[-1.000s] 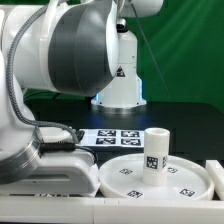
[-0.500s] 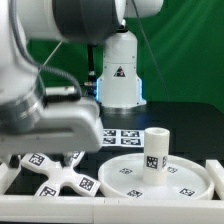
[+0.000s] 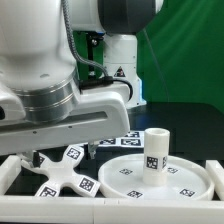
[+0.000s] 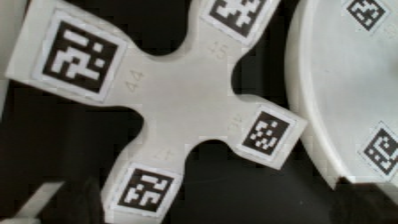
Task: Assemble round table
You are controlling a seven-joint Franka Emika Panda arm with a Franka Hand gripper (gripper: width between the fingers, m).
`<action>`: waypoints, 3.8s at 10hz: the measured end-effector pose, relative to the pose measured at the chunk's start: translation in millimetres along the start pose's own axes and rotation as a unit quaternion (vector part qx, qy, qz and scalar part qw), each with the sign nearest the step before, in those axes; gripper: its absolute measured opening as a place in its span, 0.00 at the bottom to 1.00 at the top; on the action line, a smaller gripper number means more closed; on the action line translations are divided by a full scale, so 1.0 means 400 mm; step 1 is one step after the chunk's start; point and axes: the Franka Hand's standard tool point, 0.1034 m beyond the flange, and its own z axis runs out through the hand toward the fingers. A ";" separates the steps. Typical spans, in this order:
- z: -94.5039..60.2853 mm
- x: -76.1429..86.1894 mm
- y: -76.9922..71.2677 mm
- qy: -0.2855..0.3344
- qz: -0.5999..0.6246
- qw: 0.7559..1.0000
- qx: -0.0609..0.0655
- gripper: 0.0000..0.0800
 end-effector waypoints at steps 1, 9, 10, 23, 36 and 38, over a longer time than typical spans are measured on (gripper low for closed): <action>0.000 0.000 -0.001 0.000 0.000 1.000 0.000 0.80; 0.017 0.027 -0.006 -0.014 -0.171 0.981 -0.089 0.80; 0.018 0.027 -0.006 -0.014 -0.171 0.981 -0.089 0.80; 0.111 -0.028 0.019 -0.004 -0.152 0.983 -0.105 0.80; 0.141 -0.031 0.021 -0.005 -0.160 0.982 -0.101 0.57; 0.043 -0.052 -0.040 -0.012 -0.138 0.987 -0.085 0.57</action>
Offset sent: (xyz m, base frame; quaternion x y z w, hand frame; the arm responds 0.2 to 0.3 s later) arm -0.0160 -0.0079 -0.0017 -0.1650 -0.0431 -0.2031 0.9642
